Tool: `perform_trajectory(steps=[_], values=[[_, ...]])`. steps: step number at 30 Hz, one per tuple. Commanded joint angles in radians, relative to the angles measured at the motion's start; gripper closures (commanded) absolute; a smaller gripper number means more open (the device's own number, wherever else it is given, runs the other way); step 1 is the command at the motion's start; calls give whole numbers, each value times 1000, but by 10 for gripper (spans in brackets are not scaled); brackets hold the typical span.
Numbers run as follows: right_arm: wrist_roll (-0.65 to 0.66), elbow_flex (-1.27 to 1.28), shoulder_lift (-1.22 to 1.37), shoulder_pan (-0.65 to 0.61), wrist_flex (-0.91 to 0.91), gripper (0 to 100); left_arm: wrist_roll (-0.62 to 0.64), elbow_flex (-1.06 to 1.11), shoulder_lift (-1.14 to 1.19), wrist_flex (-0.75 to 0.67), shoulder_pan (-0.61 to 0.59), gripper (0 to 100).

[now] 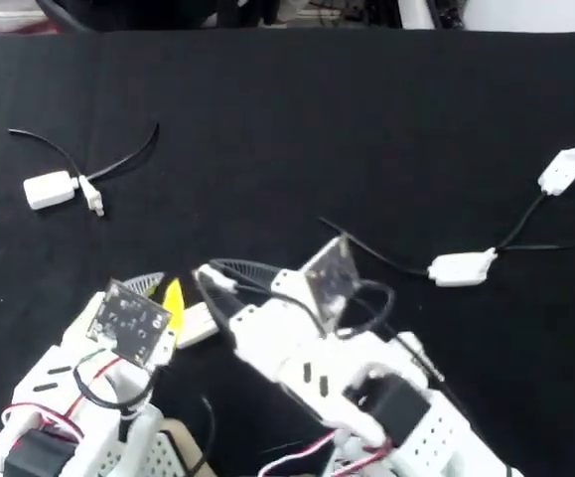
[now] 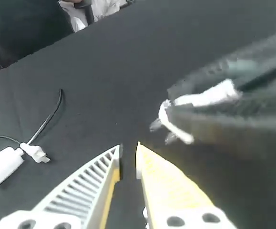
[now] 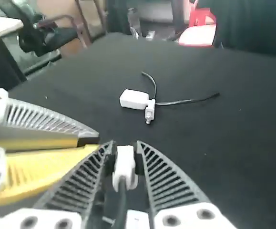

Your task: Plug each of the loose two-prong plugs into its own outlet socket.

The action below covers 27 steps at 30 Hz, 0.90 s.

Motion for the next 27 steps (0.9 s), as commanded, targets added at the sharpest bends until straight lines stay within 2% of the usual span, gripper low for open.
perform_trajectory(steps=[1, 5, 8, 10, 17, 27], values=[[17, -131, 202, 18, 6, 987, -110, -51, -3, 31, -91, 931], [86, -252, 515, 40, -2, 987, -209, -38, -3, 21, -314, 931], [129, -348, 753, 64, -5, 987, -219, 8, -3, -26, -487, 931], [143, -412, 908, 80, -5, 987, -218, 67, -3, -74, -559, 931], [147, -529, 1239, 71, -5, 987, -218, 213, -3, -135, -585, 931], [84, -515, 1164, 15, 75, 987, -215, 222, -3, -135, -590, 931]])
